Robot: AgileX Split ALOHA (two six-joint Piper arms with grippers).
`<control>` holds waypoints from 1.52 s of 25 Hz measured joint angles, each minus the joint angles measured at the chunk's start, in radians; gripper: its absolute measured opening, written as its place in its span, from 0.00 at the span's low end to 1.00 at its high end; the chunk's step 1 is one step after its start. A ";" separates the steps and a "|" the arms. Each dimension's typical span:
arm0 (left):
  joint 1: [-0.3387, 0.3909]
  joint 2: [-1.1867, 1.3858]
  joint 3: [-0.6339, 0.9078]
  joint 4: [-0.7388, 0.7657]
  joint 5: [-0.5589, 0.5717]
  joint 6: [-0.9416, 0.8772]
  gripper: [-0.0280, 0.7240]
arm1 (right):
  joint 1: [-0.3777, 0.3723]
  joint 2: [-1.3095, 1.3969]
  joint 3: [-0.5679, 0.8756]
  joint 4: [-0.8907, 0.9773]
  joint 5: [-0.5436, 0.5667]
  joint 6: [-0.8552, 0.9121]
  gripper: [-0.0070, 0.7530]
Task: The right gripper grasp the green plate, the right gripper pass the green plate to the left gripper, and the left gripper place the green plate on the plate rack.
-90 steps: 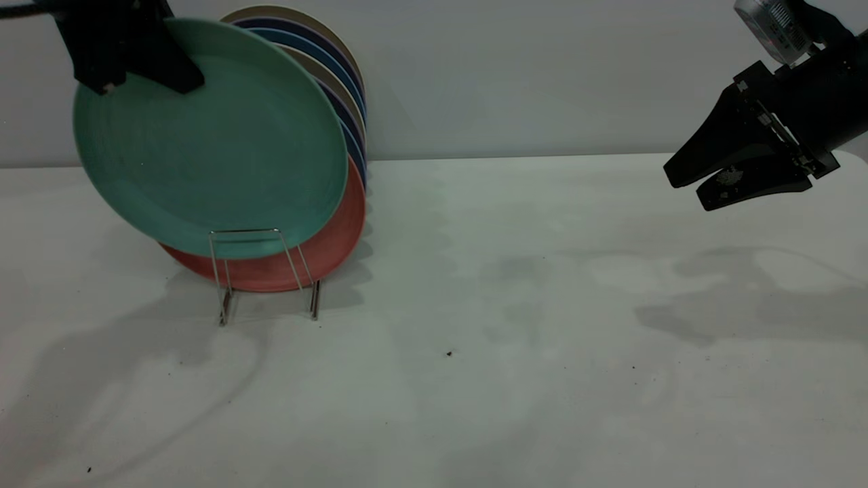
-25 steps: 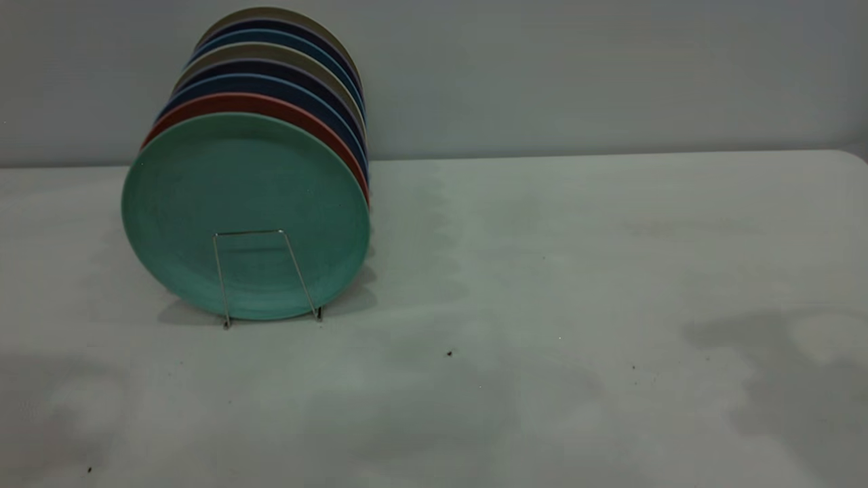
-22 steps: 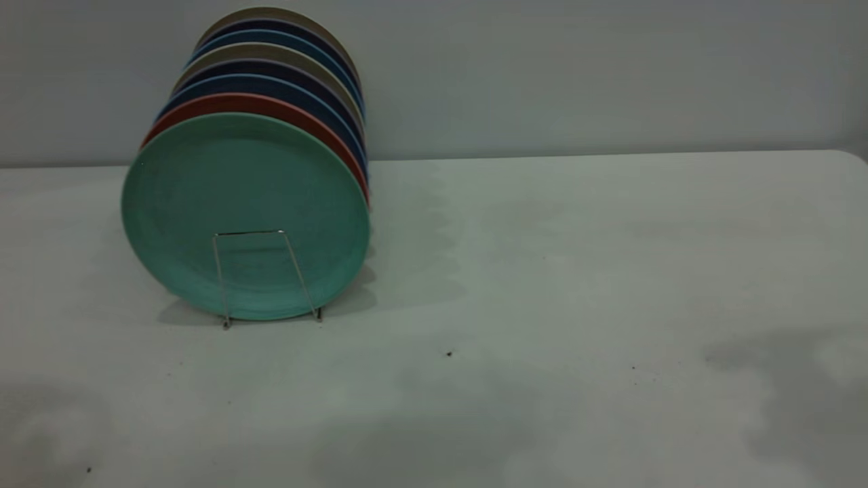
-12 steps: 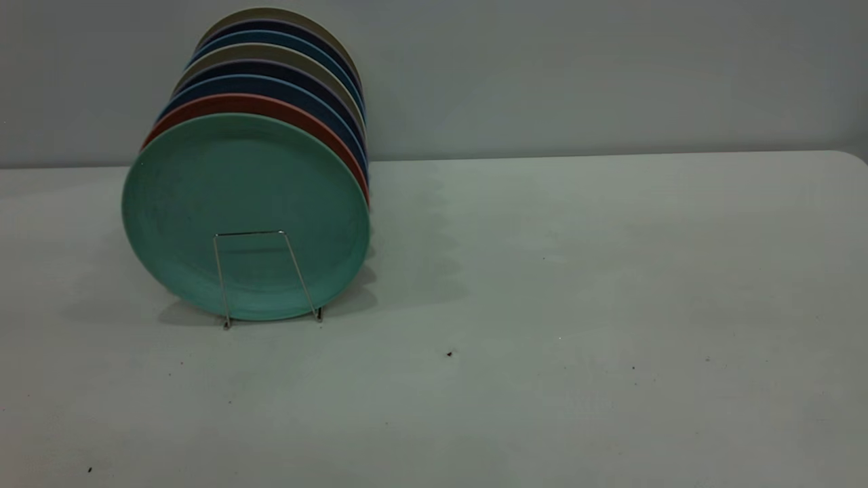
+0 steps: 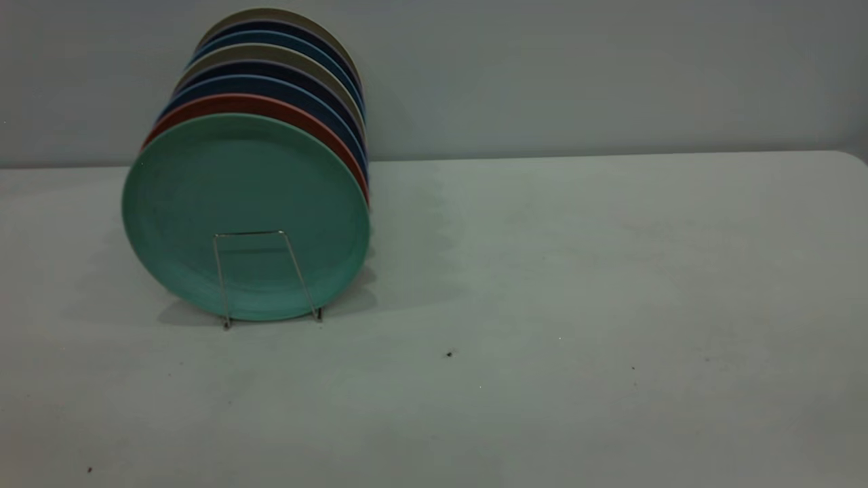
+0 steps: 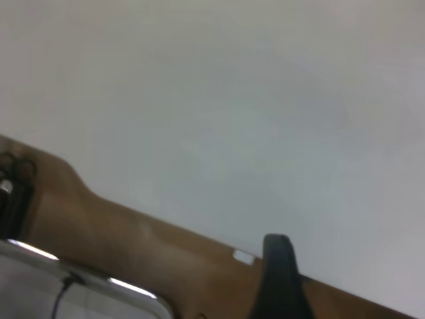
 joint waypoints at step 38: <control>0.000 -0.113 0.268 -0.189 -0.037 0.209 0.59 | 0.000 -0.296 0.160 -0.001 -0.099 -0.017 0.75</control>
